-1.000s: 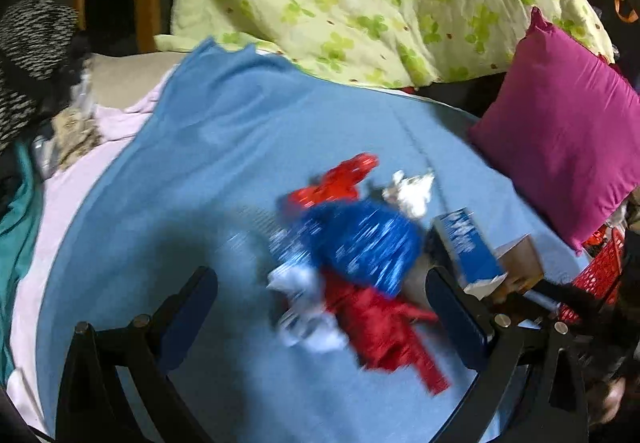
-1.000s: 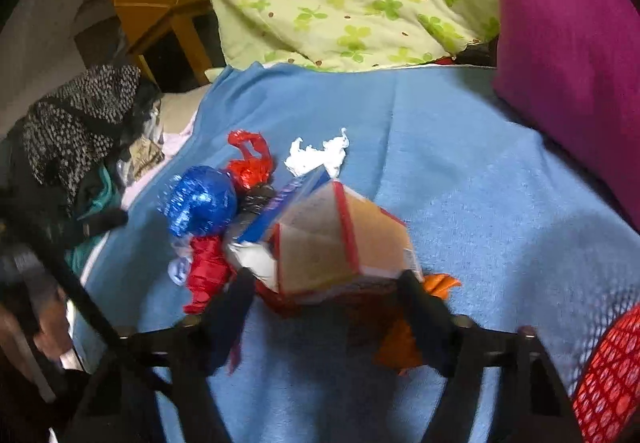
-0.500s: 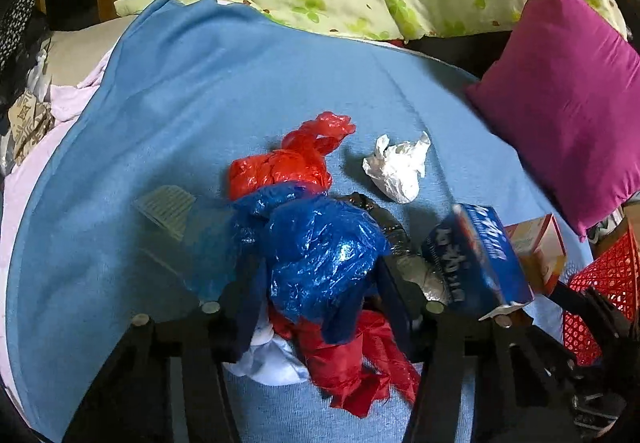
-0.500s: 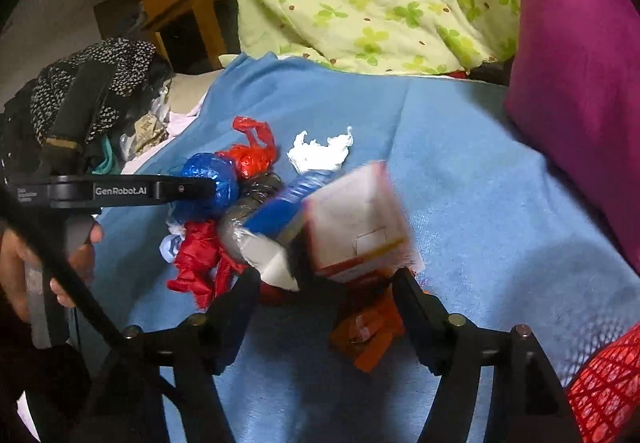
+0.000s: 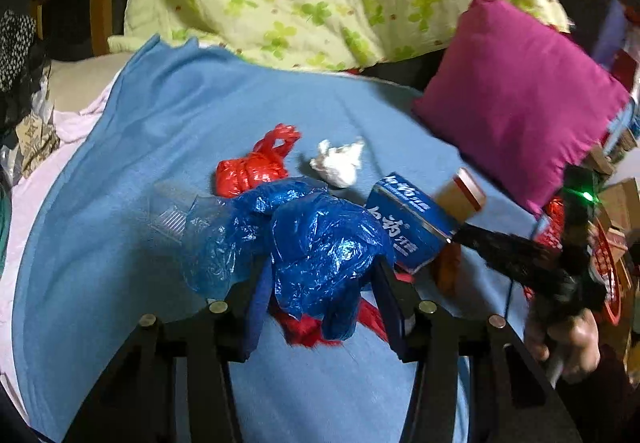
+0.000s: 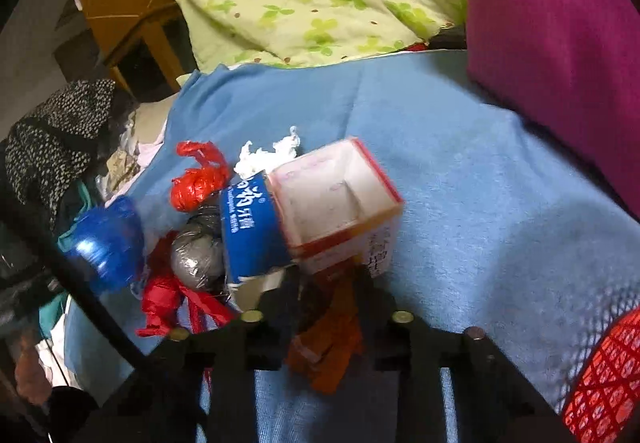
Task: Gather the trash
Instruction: 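Carry the toothpaste box with the right tool while the left tool carries the bag to the red basket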
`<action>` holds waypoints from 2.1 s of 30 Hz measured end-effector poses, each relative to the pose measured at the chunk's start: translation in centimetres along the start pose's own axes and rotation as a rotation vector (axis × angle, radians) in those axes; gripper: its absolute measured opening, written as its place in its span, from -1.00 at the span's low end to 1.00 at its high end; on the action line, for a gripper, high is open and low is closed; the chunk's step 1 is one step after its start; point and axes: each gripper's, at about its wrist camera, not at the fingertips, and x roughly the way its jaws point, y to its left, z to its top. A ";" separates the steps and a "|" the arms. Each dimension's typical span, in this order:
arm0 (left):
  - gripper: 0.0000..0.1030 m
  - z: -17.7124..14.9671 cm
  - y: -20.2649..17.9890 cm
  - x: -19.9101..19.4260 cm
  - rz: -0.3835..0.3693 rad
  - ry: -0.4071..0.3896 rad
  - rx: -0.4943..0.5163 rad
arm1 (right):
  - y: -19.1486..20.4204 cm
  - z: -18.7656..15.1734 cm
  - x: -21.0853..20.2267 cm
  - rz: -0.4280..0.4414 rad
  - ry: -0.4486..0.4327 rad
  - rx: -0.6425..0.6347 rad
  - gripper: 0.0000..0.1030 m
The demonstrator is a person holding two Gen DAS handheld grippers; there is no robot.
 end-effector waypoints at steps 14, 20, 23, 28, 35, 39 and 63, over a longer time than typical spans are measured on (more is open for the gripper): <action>0.01 -4.2 -2.8 -6.1 0.017 -0.129 0.051 | 2.0 -0.9 -7.0 0.068 -0.179 -0.052 -0.80; 0.01 -5.3 -2.0 -6.0 0.004 -0.112 0.024 | 4.9 -2.0 -4.9 0.181 -0.058 -0.106 0.48; 0.01 -5.4 -1.4 -6.1 0.005 -0.117 0.013 | 5.1 -1.9 -3.2 0.173 -0.026 -0.062 0.48; 0.01 -5.7 -0.6 -5.8 -0.002 -0.110 -0.003 | 2.7 -0.9 -0.3 0.107 -0.009 0.045 0.47; 0.01 -5.7 0.1 -5.6 -0.009 -0.110 -0.017 | 2.4 0.1 1.5 0.173 -0.001 0.067 0.47; 0.01 -5.8 0.1 -5.6 -0.007 -0.107 -0.016 | 4.0 -0.4 3.0 0.149 0.049 0.021 0.15; 0.04 -1.0 -14.3 -10.2 -0.163 -0.202 0.247 | -2.3 -5.5 -25.1 0.035 -0.465 0.070 -0.23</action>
